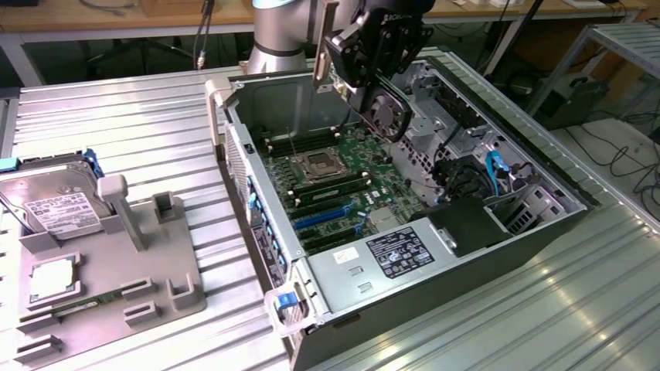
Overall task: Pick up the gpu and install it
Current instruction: 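Insert the gpu into the slot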
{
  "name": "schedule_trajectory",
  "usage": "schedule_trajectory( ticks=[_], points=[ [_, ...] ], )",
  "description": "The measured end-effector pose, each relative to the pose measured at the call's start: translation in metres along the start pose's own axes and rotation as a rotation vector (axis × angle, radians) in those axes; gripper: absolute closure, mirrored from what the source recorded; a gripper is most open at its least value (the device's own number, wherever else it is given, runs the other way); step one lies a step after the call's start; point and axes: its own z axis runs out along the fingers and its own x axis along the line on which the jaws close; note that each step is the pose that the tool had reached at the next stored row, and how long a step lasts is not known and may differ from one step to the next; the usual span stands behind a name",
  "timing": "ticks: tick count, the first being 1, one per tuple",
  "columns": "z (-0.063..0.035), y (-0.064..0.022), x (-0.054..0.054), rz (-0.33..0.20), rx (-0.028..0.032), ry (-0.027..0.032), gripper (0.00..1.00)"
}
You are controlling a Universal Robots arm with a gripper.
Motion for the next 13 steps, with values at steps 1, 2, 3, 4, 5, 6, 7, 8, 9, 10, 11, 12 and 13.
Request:
schedule_trajectory(
  ticks=[1,2,3,4,5,6,7,8,9,10,11,12,13],
  points=[
    [0.0,0.0,0.0,-0.002,0.0001,0.0,0.72],
    [0.0,0.0,0.0,-0.004,0.0,0.0,0.72],
    [0.0,0.0,0.0,-0.007,0.0,0.0,0.72],
    [0.0,0.0,0.0,-0.009,0.0,0.0001,0.72],
    [0.0,0.0,0.0,-0.012,0.0,0.0001,0.72],
    [0.0,0.0,0.0,-0.014,0.0001,0.0001,0.72],
    [0.0,0.0,0.0,-0.017,0.0001,0.0001,0.72],
    [0.0,0.0,0.0,-0.02,0.0,0.0001,0.72],
    [0.0,0.0,0.0,-0.022,0.0001,0.0001,0.72],
    [0.0,0.0,0.0,-0.025,0.0001,0.0002,0.72],
    [0.0,0.0,0.0,-0.029,0.0,0.0002,0.72],
    [0.0,0.0,0.0,-0.035,0.0001,0.0002,0.72],
    [0.0,0.0,0.0,-0.039,0.0001,0.0003,0.72]
  ],
)
